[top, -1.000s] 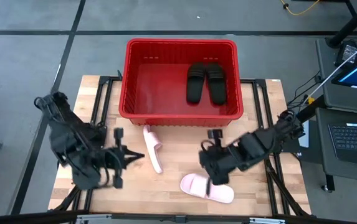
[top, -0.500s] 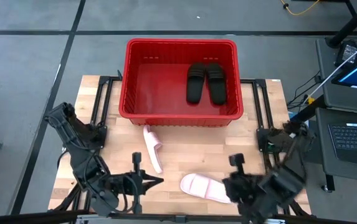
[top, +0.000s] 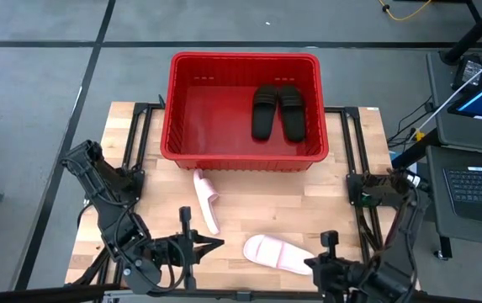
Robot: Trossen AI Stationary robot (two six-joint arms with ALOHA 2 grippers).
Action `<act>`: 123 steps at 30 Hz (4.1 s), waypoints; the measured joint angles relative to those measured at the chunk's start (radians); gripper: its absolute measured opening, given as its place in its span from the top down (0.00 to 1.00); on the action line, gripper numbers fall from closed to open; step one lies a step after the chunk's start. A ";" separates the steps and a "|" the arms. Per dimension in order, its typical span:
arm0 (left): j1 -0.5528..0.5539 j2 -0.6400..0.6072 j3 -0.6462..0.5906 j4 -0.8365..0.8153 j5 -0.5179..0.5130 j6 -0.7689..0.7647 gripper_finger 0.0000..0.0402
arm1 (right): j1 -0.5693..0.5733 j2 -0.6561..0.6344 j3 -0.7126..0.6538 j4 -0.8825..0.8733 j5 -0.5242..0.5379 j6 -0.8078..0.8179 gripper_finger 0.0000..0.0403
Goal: Pick and place slides into bin
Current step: Put the right pink slide into the red bin
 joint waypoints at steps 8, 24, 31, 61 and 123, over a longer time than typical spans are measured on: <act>0.021 0.000 0.000 -0.003 0.000 0.021 1.00 | -0.020 -0.001 -0.160 0.072 -0.015 -0.015 0.99; 0.048 0.000 0.000 -0.012 0.038 0.001 1.00 | -0.150 0.000 -0.335 0.446 -0.271 -0.304 0.98; 0.037 0.000 0.000 -0.012 0.091 -0.047 0.98 | -0.182 0.000 -0.387 0.573 -0.321 -0.359 0.98; 0.018 -0.001 0.000 -0.018 0.111 -0.073 0.98 | -0.206 -0.001 -0.474 0.650 -0.228 -0.669 0.69; 0.021 -0.001 0.000 -0.020 0.109 -0.124 0.98 | -0.275 0.000 -0.602 0.719 -0.188 -0.727 0.69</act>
